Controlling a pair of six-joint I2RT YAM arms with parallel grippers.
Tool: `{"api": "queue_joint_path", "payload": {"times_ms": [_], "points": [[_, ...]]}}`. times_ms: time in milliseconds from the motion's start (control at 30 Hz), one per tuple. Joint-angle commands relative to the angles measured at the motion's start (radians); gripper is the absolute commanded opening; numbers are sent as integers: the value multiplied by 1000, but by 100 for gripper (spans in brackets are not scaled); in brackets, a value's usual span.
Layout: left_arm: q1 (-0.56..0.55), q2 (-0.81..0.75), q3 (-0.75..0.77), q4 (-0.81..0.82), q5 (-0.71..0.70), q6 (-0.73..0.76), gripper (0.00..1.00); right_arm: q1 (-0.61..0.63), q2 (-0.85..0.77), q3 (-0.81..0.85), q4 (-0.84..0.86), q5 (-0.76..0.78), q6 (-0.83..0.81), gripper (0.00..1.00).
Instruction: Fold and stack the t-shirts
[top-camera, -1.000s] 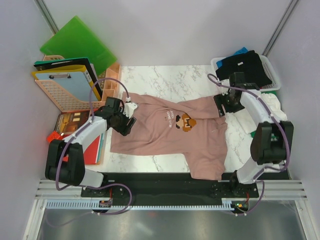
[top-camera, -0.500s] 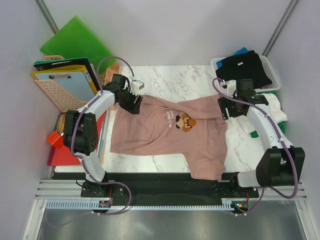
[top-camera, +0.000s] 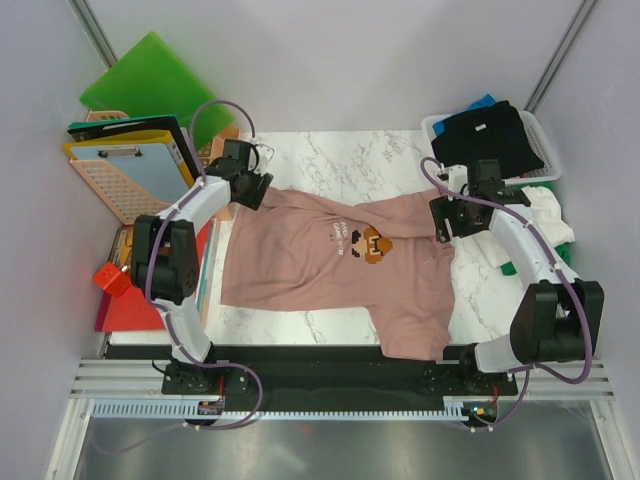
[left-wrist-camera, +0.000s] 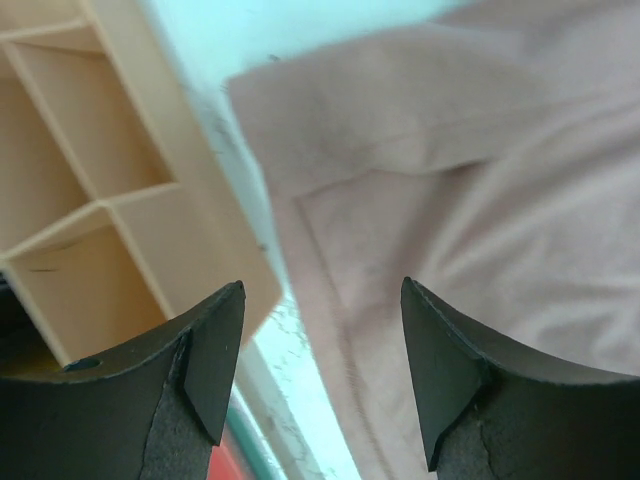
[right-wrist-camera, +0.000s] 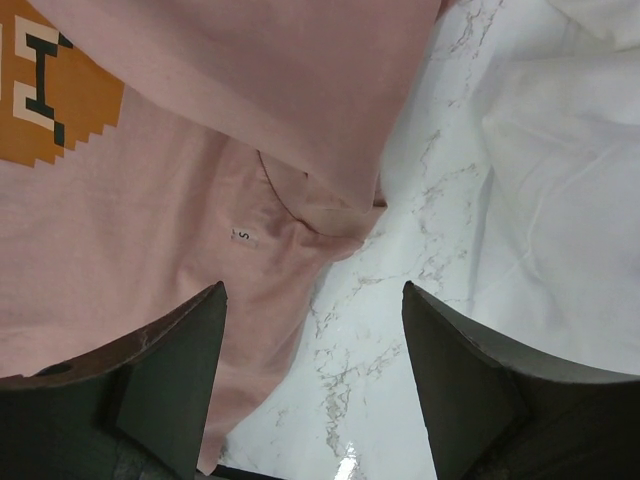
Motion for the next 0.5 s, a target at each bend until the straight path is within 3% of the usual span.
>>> {"api": "queue_joint_path", "payload": {"times_ms": [0,467], "points": [[5,67,92,63,-132,-8,71,0,6,-16,19,-23,13,78],[15,284,296,-39,-78,-79,71,0,-55,-68,19,71,-31,78]]}}
